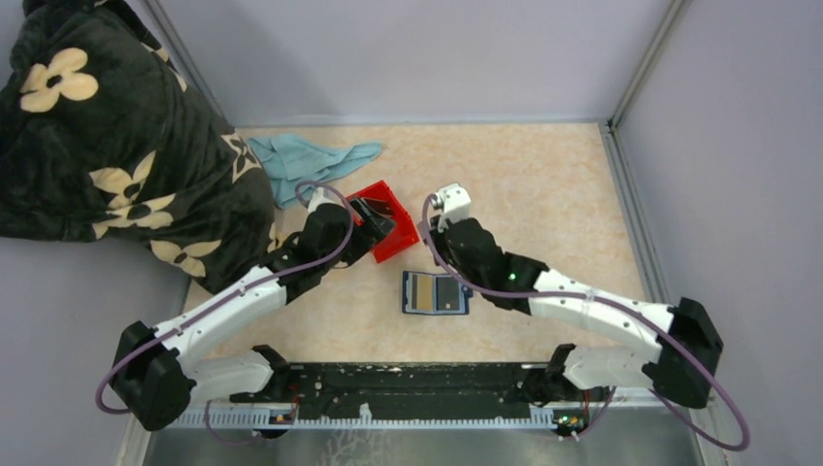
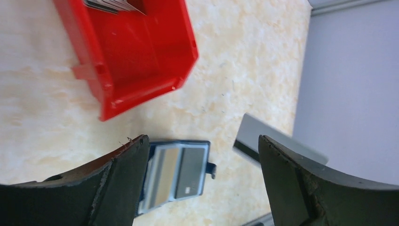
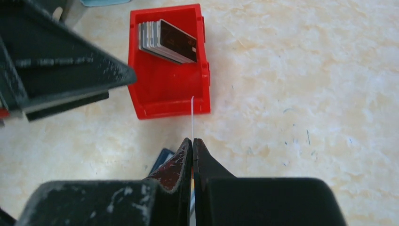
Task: Put the credit cards into the card holder
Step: Pick up the credit card from the storage box.
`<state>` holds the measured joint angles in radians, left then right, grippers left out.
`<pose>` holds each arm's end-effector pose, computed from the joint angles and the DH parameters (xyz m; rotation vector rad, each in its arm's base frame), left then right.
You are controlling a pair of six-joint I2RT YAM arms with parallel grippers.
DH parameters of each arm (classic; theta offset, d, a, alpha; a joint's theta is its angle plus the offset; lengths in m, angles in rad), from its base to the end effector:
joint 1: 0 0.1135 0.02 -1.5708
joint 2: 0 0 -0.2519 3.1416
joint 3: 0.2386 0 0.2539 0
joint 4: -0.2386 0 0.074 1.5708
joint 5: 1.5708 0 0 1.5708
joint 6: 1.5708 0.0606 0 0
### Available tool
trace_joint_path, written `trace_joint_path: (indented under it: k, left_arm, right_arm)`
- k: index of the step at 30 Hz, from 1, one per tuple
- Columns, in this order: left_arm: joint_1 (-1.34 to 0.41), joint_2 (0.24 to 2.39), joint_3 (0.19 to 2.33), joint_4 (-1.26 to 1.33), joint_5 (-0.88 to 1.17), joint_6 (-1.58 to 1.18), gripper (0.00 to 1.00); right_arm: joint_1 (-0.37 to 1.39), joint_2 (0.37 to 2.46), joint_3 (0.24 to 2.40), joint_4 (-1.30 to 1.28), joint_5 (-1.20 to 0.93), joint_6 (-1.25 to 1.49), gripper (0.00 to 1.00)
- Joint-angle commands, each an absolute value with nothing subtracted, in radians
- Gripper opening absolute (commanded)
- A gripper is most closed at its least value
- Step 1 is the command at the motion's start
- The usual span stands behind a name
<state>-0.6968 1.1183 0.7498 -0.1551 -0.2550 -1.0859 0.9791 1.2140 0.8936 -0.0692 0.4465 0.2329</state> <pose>0.2219 -0.1657 0.2408 -0.5786 2.1036 -0.8020 0.1913 0.2378 0.2799 -0.4269 1.8909 0.3742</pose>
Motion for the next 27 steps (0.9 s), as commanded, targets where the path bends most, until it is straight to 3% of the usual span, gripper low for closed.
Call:
trace_joint_path:
  k: [1,7,20,27]
  left_arm:
    - [-0.712,1.156,0.814,-0.159,-0.138,-1.158,0.91]
    - [-0.712,1.221,0.876,-0.131,0.017,-1.21,0.91]
    - [-0.71,1.299,0.922,-0.096,0.286,-1.304,0.9]
    - [-0.71,1.306,0.886,-0.024,0.405,-1.351,0.82]
  right_arm:
    - [1.044,1.054,0.782,-0.011,0.55,0.265,0.0]
    - [1.141,0.959,0.716,-0.028,0.645,0.251,0.0]
    - [1.347,1.019,0.736,0.001,0.877,0.096,0.0]
    - [1.405,1.077,0.741,0.031,0.938,0.019,0.0]
